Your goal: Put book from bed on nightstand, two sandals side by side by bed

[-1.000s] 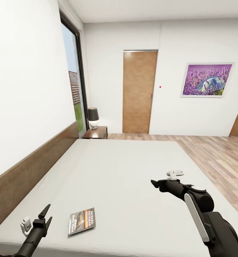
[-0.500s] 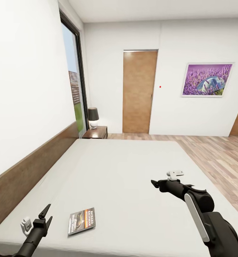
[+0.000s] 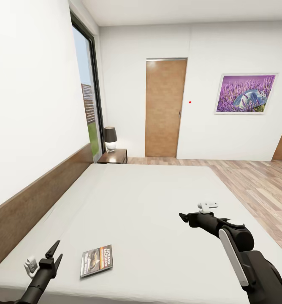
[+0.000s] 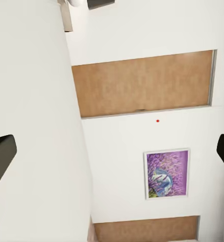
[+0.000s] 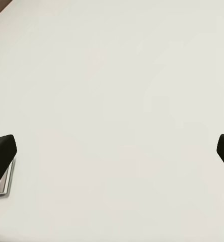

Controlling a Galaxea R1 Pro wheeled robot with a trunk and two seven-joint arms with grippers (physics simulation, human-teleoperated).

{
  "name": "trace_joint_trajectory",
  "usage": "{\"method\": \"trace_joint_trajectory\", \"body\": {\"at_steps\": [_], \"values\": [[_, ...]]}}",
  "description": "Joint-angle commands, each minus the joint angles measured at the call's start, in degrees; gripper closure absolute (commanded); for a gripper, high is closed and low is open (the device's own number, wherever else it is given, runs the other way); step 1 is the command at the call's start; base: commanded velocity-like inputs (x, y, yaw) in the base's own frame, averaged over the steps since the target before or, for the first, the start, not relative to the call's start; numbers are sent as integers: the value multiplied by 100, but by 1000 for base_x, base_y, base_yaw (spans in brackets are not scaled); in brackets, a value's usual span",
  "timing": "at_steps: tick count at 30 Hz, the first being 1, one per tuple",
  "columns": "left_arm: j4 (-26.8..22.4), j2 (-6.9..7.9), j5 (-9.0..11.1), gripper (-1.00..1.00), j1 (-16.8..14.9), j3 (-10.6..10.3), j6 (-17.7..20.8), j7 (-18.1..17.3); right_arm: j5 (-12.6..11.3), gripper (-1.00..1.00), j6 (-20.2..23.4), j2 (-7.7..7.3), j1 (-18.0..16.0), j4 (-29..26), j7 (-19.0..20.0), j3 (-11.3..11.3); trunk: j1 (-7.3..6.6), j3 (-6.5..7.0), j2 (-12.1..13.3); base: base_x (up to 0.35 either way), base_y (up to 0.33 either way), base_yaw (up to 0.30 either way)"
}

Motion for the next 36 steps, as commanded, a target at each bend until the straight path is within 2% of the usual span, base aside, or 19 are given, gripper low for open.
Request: {"method": "trace_joint_trajectory", "body": {"at_steps": [1,7,28,34,36], "values": [[-3,2,59,-100,-3,-40,60,-19,-5,-100,25,-3,-5,-5,7,3,0,-8,-5,0,0,0],[-6,3,59,-100,-3,-38,62,-216,0,-100,101,-13,-8,-5,2,3,0,-8,-5,0,0,0],[5,4,59,-100,-3,-35,56,-286,-3,-100,184,0,-13,-5,0,7,462,-385,-847,0,0,0],[5,4,59,-100,-3,-30,57,-288,-4,-100,187,1,-12,-5,1,9,462,-385,-847,0,0,0],[5,6,59,-100,-3,-29,60,-291,-5,-100,187,1,-11,-5,1,10,506,-420,-928,0,0,0]]}}
